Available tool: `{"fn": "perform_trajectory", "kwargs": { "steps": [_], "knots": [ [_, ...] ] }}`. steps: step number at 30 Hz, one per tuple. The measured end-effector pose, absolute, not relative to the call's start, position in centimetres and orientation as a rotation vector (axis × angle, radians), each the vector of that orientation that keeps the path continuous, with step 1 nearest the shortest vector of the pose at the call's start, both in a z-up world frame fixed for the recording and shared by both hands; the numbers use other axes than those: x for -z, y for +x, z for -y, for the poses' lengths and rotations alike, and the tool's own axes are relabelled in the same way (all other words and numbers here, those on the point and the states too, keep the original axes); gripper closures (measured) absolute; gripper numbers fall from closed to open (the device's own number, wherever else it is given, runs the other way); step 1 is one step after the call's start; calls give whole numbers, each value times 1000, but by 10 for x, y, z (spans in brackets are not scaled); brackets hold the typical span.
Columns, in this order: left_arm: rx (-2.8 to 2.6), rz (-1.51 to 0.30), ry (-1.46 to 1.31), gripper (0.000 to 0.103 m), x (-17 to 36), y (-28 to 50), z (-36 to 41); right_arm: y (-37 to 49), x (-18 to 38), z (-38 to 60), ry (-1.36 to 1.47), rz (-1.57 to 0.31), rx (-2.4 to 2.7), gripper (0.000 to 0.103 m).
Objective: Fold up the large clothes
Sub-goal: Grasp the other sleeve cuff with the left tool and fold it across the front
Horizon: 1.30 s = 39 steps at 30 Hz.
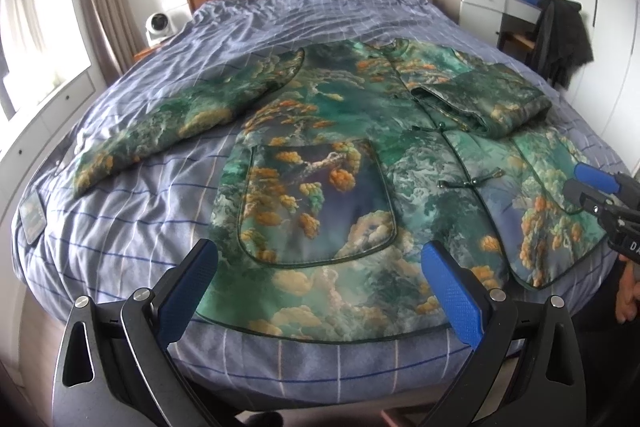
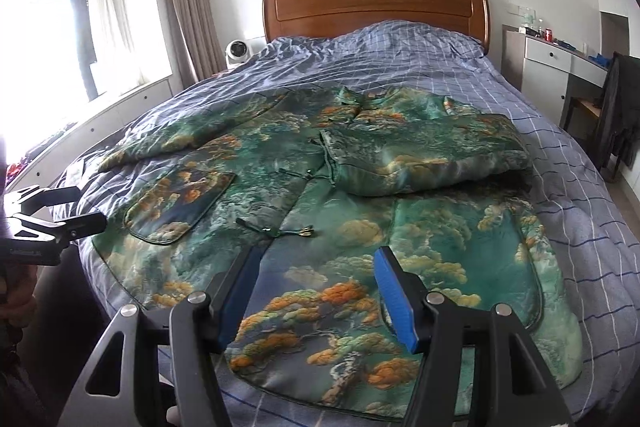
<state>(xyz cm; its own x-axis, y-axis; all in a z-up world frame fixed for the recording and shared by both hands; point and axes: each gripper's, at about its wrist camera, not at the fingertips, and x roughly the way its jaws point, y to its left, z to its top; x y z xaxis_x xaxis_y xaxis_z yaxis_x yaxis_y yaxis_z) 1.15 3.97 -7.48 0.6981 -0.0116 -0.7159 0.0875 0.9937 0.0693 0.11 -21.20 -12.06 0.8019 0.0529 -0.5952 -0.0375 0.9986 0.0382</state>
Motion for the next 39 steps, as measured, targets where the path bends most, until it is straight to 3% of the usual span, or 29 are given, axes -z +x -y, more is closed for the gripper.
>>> {"fn": "perform_trajectory", "kwargs": {
  "steps": [5,12,19,21,23,25,27,28,29,31,39],
  "knots": [
    [142,-819,75,1,67,25,-34,0,121,209,30,-635,-57,42],
    [536,-936,-171,1,35,123,-3,-10,114,216,49,-594,-38,42],
    [618,-1119,-180,3,86,228,88,-25,115,231,118,-589,-25,42],
    [564,-1184,-188,11,108,252,103,-30,113,231,115,-582,-27,42],
    [542,-1230,-167,27,120,263,110,-35,110,231,101,-574,-29,42],
    [518,-1252,-142,31,128,269,116,-39,110,230,88,-570,-25,42],
    [488,-1264,-125,42,133,270,119,-42,110,233,89,-570,-24,42],
    [474,-1264,-118,55,133,269,119,-42,111,234,94,-570,-23,42],
    [462,-1261,-112,77,133,270,120,-42,111,237,102,-572,-21,42],
    [471,-1254,-110,94,129,268,118,-40,112,241,114,-573,-15,42],
    [466,-1070,-111,97,61,304,89,-20,85,276,123,-575,-30,42]
  ]
}}
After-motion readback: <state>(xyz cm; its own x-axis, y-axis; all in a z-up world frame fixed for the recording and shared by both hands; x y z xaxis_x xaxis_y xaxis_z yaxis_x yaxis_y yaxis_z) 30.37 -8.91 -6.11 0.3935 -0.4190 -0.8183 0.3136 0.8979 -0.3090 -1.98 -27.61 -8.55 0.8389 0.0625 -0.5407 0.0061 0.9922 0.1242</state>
